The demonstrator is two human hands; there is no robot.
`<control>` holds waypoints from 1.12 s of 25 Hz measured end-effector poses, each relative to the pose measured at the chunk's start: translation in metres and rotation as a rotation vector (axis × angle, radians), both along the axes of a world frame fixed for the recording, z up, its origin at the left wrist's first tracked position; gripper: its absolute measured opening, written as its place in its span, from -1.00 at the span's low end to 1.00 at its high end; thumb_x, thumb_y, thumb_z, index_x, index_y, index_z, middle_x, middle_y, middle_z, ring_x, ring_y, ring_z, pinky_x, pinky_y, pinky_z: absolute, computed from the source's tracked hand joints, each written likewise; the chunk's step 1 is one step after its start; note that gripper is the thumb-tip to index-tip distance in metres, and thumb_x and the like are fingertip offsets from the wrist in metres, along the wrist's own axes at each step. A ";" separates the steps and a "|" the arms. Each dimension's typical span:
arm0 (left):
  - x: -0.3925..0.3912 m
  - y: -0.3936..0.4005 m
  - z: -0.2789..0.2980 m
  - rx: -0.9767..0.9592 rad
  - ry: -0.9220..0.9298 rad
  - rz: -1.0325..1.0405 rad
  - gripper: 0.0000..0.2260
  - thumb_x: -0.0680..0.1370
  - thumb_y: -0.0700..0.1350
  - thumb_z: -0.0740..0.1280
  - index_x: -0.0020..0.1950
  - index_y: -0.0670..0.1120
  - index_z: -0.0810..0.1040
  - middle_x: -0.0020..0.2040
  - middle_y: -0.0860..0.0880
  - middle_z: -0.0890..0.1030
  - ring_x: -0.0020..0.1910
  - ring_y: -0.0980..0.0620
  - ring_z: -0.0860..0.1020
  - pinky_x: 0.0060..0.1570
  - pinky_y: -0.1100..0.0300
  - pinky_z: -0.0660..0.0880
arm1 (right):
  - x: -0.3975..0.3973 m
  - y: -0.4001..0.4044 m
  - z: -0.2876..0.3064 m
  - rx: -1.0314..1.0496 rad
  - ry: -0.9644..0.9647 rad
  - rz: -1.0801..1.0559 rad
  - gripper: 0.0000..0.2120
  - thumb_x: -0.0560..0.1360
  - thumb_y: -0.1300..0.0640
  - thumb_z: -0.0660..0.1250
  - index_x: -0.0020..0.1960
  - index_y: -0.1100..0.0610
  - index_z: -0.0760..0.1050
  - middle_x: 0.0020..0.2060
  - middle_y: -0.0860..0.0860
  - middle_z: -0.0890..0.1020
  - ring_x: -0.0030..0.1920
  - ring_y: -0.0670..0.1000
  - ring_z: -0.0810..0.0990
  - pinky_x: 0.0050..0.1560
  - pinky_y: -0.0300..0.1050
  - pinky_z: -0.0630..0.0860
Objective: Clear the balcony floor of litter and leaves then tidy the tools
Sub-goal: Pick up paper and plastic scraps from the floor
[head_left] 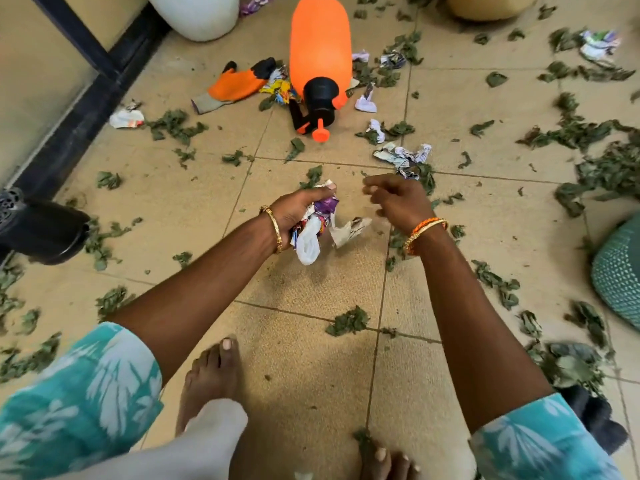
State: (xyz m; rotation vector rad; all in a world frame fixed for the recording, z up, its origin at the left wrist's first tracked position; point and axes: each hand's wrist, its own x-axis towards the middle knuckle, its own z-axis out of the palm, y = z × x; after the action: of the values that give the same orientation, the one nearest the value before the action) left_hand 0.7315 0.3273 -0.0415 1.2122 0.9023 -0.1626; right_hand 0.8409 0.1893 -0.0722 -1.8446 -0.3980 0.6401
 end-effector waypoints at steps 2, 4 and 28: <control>0.010 0.005 -0.010 0.016 -0.008 0.032 -0.76 0.52 0.00 0.37 -0.28 -0.09 0.49 -0.52 -0.01 0.52 -0.61 0.06 0.45 -0.51 0.32 0.43 | 0.019 -0.004 -0.016 -0.199 -0.212 -0.147 -0.75 0.49 0.23 0.29 0.15 0.13 0.56 0.12 0.09 0.61 0.08 0.04 0.57 0.11 -0.18 0.44; 0.021 0.014 -0.018 0.014 -0.023 0.075 -0.78 0.51 -0.01 0.37 -0.26 -0.10 0.50 -0.48 -0.02 0.52 -0.58 0.02 0.47 -0.47 0.29 0.44 | 0.033 0.006 -0.031 -0.389 -0.376 -0.076 -0.65 0.47 0.20 0.32 0.25 0.15 0.50 0.25 0.18 0.48 0.23 0.15 0.47 0.21 -0.14 0.38; 0.071 0.041 -0.028 -0.302 -0.225 -0.077 -0.68 0.55 -0.19 0.16 -0.36 -0.13 0.55 -0.41 -0.11 0.53 -0.47 -0.03 0.49 -0.33 0.21 0.46 | -0.026 0.058 -0.019 -0.155 -0.181 -0.485 -0.81 0.37 0.25 0.44 -0.27 0.02 0.48 -0.27 0.06 0.59 -0.30 0.05 0.56 -0.25 -0.14 0.49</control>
State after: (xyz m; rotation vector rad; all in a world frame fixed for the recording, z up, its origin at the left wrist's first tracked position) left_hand 0.8021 0.3679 -0.0693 0.9613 0.6101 -0.2112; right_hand 0.8153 0.2476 -0.0908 -2.0552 -0.0085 0.1760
